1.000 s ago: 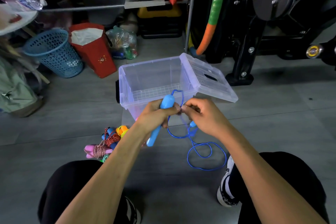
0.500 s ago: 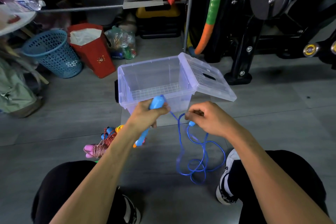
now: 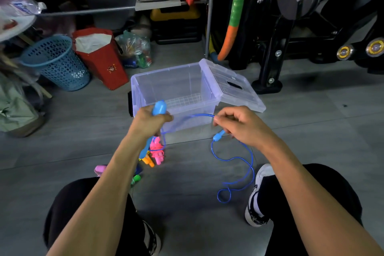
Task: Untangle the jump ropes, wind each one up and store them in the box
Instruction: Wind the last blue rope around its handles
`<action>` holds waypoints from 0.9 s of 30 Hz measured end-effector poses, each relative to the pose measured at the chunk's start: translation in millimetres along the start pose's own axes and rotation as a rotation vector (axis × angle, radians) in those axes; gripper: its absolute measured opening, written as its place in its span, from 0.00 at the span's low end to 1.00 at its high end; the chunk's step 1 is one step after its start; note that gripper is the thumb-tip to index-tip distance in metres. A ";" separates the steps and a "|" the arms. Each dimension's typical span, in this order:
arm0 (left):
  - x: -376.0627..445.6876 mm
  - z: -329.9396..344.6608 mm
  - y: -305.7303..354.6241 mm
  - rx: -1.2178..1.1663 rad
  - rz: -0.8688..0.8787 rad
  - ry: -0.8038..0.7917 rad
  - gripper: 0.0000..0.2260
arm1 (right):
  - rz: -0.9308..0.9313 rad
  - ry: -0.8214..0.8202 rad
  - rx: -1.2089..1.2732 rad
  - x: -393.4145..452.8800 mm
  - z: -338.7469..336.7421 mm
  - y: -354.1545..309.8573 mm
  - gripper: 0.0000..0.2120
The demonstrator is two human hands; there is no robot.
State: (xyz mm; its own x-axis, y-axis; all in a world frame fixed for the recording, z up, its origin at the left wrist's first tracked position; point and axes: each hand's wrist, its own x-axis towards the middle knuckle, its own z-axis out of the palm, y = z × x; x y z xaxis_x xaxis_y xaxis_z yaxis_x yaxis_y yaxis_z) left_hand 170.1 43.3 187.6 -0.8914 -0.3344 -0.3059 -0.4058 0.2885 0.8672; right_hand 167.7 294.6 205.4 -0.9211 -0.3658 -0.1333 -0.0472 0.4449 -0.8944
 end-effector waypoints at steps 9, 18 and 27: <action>-30.2 24.1 17.6 -0.222 -0.034 -0.285 0.08 | -0.038 -0.043 -0.043 2.3 15.9 -3.5 0.09; -15.1 20.6 6.0 -0.129 0.086 -0.260 0.07 | -0.009 -0.031 -0.029 1.4 5.2 -4.7 0.10; -14.6 26.5 3.4 -0.152 0.008 -0.077 0.13 | -0.068 -0.003 -0.170 5.8 7.3 7.3 0.10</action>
State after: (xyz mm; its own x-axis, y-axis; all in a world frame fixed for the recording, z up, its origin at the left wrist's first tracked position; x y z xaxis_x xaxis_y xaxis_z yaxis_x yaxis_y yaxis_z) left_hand 176.4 73.0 184.6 -0.9097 -0.2613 -0.3227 -0.3685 0.1495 0.9175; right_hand 164.9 289.8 195.0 -0.9126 -0.4017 -0.0764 -0.1742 0.5509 -0.8162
